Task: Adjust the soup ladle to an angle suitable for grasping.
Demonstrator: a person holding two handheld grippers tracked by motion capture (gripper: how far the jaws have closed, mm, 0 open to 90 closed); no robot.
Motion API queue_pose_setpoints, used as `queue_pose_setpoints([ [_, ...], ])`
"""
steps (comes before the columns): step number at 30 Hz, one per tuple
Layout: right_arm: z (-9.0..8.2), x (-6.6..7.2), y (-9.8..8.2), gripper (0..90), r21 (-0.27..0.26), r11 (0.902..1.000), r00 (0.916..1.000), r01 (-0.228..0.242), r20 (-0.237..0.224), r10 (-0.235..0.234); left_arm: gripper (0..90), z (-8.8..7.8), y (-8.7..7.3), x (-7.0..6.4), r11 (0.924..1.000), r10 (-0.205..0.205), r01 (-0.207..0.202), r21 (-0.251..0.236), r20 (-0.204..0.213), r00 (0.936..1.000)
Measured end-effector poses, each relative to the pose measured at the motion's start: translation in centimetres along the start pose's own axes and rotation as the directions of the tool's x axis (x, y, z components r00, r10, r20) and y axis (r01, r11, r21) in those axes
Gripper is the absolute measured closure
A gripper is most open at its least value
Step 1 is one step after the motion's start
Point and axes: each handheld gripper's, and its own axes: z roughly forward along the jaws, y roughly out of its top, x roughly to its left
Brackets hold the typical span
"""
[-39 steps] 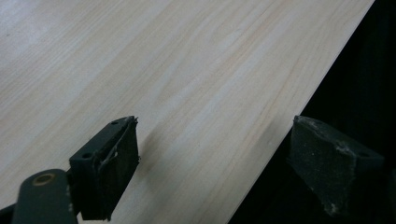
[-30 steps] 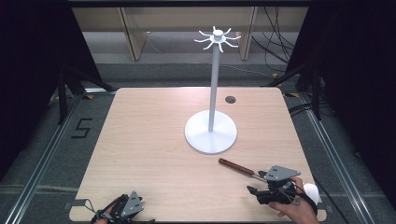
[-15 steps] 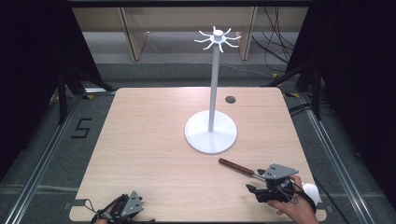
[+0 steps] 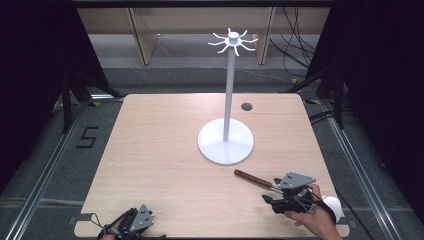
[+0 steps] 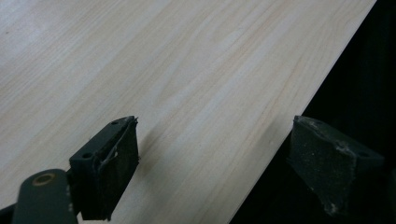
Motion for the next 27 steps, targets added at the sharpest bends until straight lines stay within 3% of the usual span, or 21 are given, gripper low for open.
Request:
queue_pose_setpoints([
  [15, 0.8, -0.5, 2.3, 25.7, 0.061, 0.9979, 0.9998, 0.020, 0.000, -0.020, 15.3, 0.0, 0.0, 0.0, 1.0000, -0.006, 0.006, 0.001, -0.001, 1.0000],
  [17, 1.1, -0.9, 2.8, 25.1, 0.100, 0.9944, 0.9995, 0.031, -0.012, -0.030, 15.3, 0.0, 0.0, 0.0, 1.0000, -0.008, 0.008, 0.003, -0.004, 1.0000],
  [22, 1.6, -1.2, 3.5, 27.3, 0.120, 0.9922, 0.9993, 0.031, -0.023, -0.029, 15.3, 0.0, 0.0, 0.0, 0.9999, -0.011, 0.011, 0.007, -0.001, 0.9999],
  [27, 2.1, -1.8, 4.9, 33.6, 0.196, 0.9794, 0.9982, 0.049, -0.043, -0.041, 15.3, 0.0, 0.0, 0.0, 0.9999, -0.010, 0.010, 0.006, 0.000, 0.9999],
])
